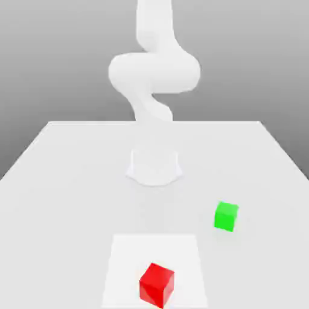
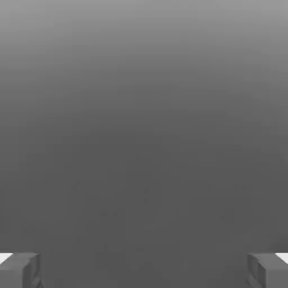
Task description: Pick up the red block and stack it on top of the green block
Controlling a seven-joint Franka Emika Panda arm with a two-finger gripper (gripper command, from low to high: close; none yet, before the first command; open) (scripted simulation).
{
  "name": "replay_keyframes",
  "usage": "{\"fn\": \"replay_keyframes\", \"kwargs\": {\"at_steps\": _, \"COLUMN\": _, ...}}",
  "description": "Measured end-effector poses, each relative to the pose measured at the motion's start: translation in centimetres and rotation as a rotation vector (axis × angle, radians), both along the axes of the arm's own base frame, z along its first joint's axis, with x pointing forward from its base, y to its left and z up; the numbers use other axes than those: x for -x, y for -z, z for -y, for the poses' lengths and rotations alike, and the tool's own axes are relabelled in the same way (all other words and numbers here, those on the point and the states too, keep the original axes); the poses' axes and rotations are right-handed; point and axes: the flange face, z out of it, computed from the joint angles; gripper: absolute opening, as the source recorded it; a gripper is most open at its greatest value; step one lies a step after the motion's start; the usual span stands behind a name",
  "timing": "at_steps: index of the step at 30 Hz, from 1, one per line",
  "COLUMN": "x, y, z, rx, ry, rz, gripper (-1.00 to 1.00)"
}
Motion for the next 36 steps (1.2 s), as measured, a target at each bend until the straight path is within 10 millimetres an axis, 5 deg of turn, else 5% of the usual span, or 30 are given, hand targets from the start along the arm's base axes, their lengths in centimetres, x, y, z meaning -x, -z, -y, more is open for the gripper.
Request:
{"fn": "replay_keyframes", "kwargs": {"at_steps": 6, "x": -6.7, "y": 10.6, "z": -0.1, "rx": 0.106, "ry": -0.222, "rz": -0.169, "gripper": 0.0}}
{"fn": "replay_keyframes", "kwargs": {"at_steps": 12, "x": -10.4, "y": 22.0, "z": -0.7, "rx": 0.202, "ry": -0.446, "rz": -0.325, "gripper": 0.0}}
{"fn": "replay_keyframes", "kwargs": {"at_steps": 18, "x": -11.3, "y": 33.6, "z": -1.2, "rx": 0.293, "ry": -0.678, "rz": -0.475, "gripper": 0.0}}
{"fn": "replay_keyframes", "kwargs": {"at_steps": 25, "x": -9.3, "y": 46.1, "z": -0.8, "rx": 0.385, "ry": -0.932, "rz": -0.636, "gripper": 0.0}}
{"fn": "replay_keyframes", "kwargs": {"at_steps": 29, "x": -9.1, "y": 51.3, "z": -0.8, "rx": 0.39, "ry": -0.951, "rz": -0.647, "gripper": 0.0}}
{"fn": "replay_keyframes", "kwargs": {"at_steps": 30, "x": -9.0, "y": 52.3, "z": -0.8, "rx": 0.39, "ry": -0.951, "rz": -0.648, "gripper": -1.0}}
{"fn": "replay_keyframes", "kwargs": {"at_steps": 36, "x": -9.0, "y": 52.8, "z": -0.7, "rx": 0.389, "ry": -0.952, "rz": -0.65, "gripper": -1.0}}
